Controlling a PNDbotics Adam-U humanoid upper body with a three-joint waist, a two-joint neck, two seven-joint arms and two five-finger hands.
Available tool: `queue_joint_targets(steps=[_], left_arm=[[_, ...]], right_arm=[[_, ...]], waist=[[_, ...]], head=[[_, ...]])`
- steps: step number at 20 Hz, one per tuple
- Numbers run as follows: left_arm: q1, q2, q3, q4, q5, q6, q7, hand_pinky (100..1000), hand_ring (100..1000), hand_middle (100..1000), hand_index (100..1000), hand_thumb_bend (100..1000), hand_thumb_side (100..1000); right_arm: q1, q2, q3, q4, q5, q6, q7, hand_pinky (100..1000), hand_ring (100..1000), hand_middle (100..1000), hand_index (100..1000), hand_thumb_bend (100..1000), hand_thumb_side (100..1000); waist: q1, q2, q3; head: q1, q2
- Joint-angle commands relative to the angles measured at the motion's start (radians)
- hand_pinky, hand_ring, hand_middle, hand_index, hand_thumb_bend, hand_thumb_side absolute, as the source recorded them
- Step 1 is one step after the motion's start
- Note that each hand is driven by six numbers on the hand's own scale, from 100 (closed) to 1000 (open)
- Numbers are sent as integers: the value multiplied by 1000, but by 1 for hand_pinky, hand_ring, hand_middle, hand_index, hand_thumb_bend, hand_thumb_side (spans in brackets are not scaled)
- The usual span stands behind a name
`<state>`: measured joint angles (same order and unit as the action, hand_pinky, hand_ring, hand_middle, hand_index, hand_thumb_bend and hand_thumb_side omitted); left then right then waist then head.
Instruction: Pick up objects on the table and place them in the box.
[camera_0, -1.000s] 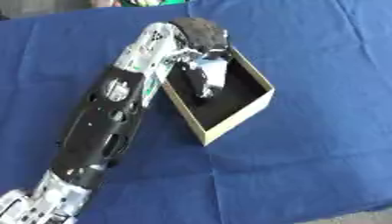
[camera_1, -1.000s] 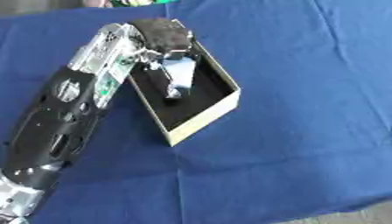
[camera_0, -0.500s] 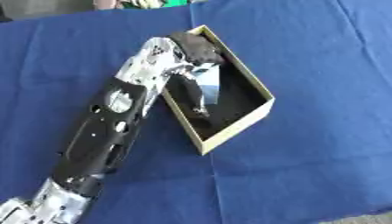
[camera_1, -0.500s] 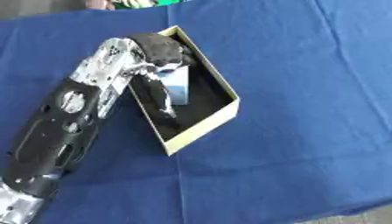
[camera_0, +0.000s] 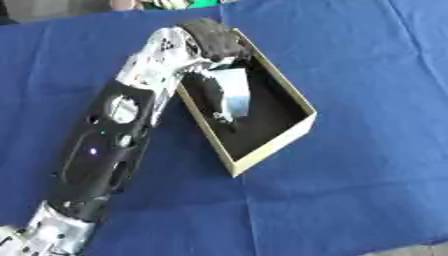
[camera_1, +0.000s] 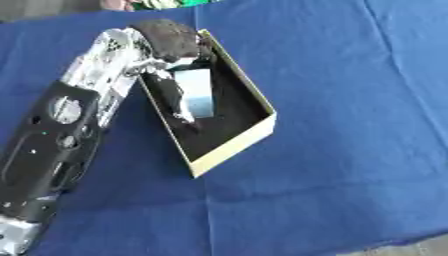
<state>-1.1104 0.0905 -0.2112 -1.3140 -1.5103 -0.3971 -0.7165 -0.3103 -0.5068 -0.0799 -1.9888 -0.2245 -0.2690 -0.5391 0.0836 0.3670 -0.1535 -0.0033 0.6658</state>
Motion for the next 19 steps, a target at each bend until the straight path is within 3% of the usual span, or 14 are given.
queue_joint_targets(steps=[1,4,6,8,9,11,12,13,16,19], left_arm=[[-25,25,15,-50,9,-51,-44,770,923,855,922,912,792],[-31,36,22,-91,23,-36,-38,772,924,857,924,945,817],[-30,42,29,-129,45,-23,-20,772,918,851,921,914,835],[-25,53,46,-186,88,2,30,771,901,837,918,861,862],[-21,64,60,-225,114,25,72,762,877,815,904,788,853],[-5,93,87,-304,160,94,184,750,861,806,900,799,844],[5,112,107,-340,187,139,250,735,843,796,893,730,818],[21,136,125,-373,221,189,319,720,820,782,883,600,827],[93,207,179,-448,379,363,517,686,766,740,853,463,819],[183,262,224,-519,573,514,676,662,729,704,828,345,807]], right_arm=[[-5,-21,-12,-11,3,-1,-3,746,891,590,838,100,984],[-4,-22,-13,-11,1,-1,-4,746,891,590,837,100,983],[-4,-23,-15,-11,0,-2,-5,746,890,591,837,100,983],[-4,-25,-17,-11,-1,-4,-7,745,889,591,837,100,982],[-3,-26,-18,-11,-2,-5,-9,745,889,592,837,100,982],[-1,-30,-22,-11,-2,-8,-12,745,889,592,836,100,982],[2,-32,-24,-11,-2,-9,-14,744,888,593,836,100,982],[4,-35,-27,-11,-1,-10,-17,743,887,593,836,100,981],[14,-44,-36,-11,3,-16,-26,743,886,594,835,100,981],[22,-49,-43,-11,9,-22,-34,742,885,594,835,100,981]], waist=[[-12,-29,0],[-14,-32,3],[-15,-33,4],[-15,-35,6],[-15,-37,9],[-15,-39,14],[-16,-41,21],[-15,-43,28],[-15,-47,50],[-16,-45,68]], head=[[-2,-10],[-6,-11],[-8,-13],[-15,-12],[-22,-10],[-36,-7],[-48,-4],[-61,1],[-92,21],[-96,37]])
